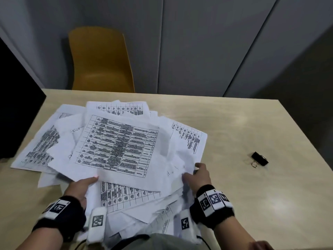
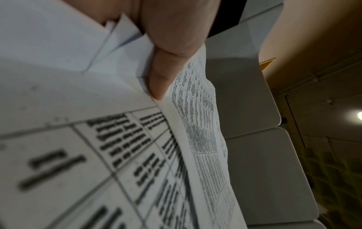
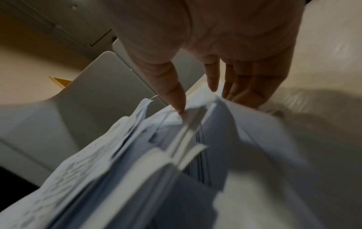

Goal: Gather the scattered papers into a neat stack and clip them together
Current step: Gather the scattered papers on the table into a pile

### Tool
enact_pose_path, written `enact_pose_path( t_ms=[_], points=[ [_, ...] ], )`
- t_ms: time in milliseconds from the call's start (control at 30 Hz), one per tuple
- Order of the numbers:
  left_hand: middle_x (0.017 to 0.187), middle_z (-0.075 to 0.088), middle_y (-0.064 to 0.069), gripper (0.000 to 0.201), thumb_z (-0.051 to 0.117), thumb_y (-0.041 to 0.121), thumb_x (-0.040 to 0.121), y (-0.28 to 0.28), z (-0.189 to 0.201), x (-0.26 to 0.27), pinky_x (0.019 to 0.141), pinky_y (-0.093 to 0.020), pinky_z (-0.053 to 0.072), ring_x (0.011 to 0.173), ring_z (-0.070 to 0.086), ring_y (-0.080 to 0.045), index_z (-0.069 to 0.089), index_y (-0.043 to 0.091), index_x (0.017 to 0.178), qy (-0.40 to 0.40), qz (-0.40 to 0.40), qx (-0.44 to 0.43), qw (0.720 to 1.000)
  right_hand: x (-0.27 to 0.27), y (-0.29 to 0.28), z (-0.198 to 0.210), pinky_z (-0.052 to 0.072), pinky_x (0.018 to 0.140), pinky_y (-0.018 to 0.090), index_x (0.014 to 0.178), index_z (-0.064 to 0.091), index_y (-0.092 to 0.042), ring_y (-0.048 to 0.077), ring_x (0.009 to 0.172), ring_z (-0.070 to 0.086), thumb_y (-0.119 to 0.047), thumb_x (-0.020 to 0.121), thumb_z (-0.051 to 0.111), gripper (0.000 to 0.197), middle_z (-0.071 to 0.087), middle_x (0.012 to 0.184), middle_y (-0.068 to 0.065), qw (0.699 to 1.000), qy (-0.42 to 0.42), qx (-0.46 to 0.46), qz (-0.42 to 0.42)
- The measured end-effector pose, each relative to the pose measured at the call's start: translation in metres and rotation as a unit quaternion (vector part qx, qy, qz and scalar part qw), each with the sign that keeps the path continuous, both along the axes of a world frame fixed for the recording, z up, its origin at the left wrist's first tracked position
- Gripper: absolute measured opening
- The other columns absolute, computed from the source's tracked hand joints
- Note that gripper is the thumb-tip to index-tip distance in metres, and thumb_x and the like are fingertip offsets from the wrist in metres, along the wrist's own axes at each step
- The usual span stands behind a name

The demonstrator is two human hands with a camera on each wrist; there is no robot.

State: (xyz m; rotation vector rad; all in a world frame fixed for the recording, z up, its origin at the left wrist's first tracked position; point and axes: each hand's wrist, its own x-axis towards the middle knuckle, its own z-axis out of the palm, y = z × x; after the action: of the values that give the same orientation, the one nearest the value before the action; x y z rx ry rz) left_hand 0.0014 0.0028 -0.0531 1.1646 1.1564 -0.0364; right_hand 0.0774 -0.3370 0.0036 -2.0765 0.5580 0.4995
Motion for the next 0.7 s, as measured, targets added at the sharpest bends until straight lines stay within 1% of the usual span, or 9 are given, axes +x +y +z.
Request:
enact_pose_path(
  t_ms=[100, 167, 267, 367, 433, 533, 567, 633, 700],
  points=[
    [0.132, 0.052, -0.026, 0.087, 0.085, 0.022, 0.047, 0.005, -0.010, -0.002, 0.101, -0.062, 0.035, 0.124, 0.048, -0.042, 0.051, -0.004, 0.123, 0.005, -0.005, -0.015, 1.000, -0.008, 0.009, -0.004, 0.041, 0.073, 0.024, 0.095, 0.048, -0.013, 0.023, 0.088, 0.055, -0.004, 0.077, 0.056, 0.022, 0.057, 0.086, 0.002, 0.999, -0.002, 0.045, 0.026],
    [0.133, 0.051, -0.026, 0.070, 0.079, 0.018, 0.061, 0.002, -0.002, -0.002, 0.103, -0.060, 0.035, 0.125, 0.046, -0.043, 0.053, -0.006, 0.121, 0.021, -0.013, -0.010, 1.000, -0.012, 0.012, -0.010, 0.050, 0.074, 0.029, 0.083, 0.053, -0.019, 0.022, 0.086, 0.061, -0.006, 0.067, 0.062, 0.023, 0.064, 0.082, 0.003, 0.991, -0.003, 0.129, 0.024],
    [0.131, 0.052, -0.027, 0.053, 0.072, 0.013, 0.072, -0.003, 0.010, -0.001, 0.104, -0.058, 0.034, 0.124, 0.046, -0.043, 0.055, -0.008, 0.118, 0.033, -0.036, -0.017, 0.999, -0.017, 0.007, -0.016, 0.053, 0.085, 0.052, 0.098, 0.065, -0.012, 0.032, 0.091, 0.069, -0.012, 0.048, 0.076, 0.051, 0.073, 0.096, 0.013, 0.969, 0.014, 0.248, -0.012],
    [0.115, 0.060, -0.026, 0.038, 0.070, 0.010, 0.075, -0.002, 0.017, -0.002, 0.096, -0.054, 0.043, 0.105, 0.056, -0.040, 0.058, -0.009, 0.105, 0.021, -0.042, -0.025, 0.999, -0.017, -0.011, -0.020, 0.056, 0.079, 0.047, 0.099, 0.066, -0.007, 0.031, 0.081, 0.070, -0.011, 0.049, 0.078, 0.051, 0.075, 0.086, 0.010, 0.960, 0.008, 0.275, -0.050],
    [0.110, 0.062, -0.025, 0.054, 0.079, 0.016, 0.062, 0.007, 0.015, -0.003, 0.092, -0.056, 0.045, 0.102, 0.058, -0.041, 0.059, -0.008, 0.105, 0.012, -0.036, -0.040, 0.998, -0.016, -0.020, -0.023, 0.056, 0.079, 0.047, 0.098, 0.066, -0.008, 0.033, 0.081, 0.070, -0.011, 0.051, 0.076, 0.048, 0.075, 0.089, 0.013, 0.958, -0.014, 0.274, -0.082],
    [0.119, 0.061, -0.021, 0.095, 0.090, 0.027, 0.027, 0.053, -0.037, -0.006, 0.095, -0.063, 0.040, 0.112, 0.056, -0.041, 0.061, 0.001, 0.113, 0.008, -0.022, -0.046, 0.999, -0.009, -0.018, -0.023, 0.055, 0.083, 0.049, 0.087, 0.068, -0.012, 0.033, 0.086, 0.069, -0.017, 0.055, 0.075, 0.033, 0.074, 0.091, 0.014, 0.980, -0.064, 0.161, -0.097],
    [0.120, 0.062, -0.021, 0.094, 0.090, 0.027, 0.029, 0.066, -0.052, -0.007, 0.097, -0.061, 0.039, 0.113, 0.056, -0.040, 0.061, 0.001, 0.114, 0.005, -0.017, -0.045, 0.999, -0.006, -0.015, -0.018, 0.055, 0.082, 0.042, 0.087, 0.067, -0.013, 0.029, 0.086, 0.068, -0.020, 0.060, 0.075, 0.029, 0.073, 0.093, 0.012, 0.991, -0.073, 0.088, -0.076],
    [0.122, 0.061, -0.022, 0.077, 0.085, 0.023, 0.045, 0.063, -0.035, -0.010, 0.100, -0.060, 0.038, 0.113, 0.057, -0.040, 0.061, 0.001, 0.114, 0.008, -0.024, -0.047, 0.999, -0.001, -0.003, -0.006, 0.048, 0.083, 0.032, 0.106, 0.059, -0.006, 0.030, 0.099, 0.061, -0.024, 0.070, 0.074, 0.043, 0.062, 0.111, 0.016, 0.995, -0.074, -0.066, 0.006],
    [0.119, 0.061, -0.025, 0.065, 0.079, 0.018, 0.055, 0.042, 0.001, -0.010, 0.098, -0.061, 0.039, 0.110, 0.059, -0.041, 0.060, -0.001, 0.115, 0.011, -0.036, -0.061, 0.997, -0.001, 0.015, 0.003, 0.044, 0.090, 0.036, 0.120, 0.043, -0.001, 0.035, 0.110, 0.053, -0.028, 0.074, 0.073, 0.062, 0.044, 0.125, 0.018, 0.987, -0.050, -0.139, 0.058]
  ],
)
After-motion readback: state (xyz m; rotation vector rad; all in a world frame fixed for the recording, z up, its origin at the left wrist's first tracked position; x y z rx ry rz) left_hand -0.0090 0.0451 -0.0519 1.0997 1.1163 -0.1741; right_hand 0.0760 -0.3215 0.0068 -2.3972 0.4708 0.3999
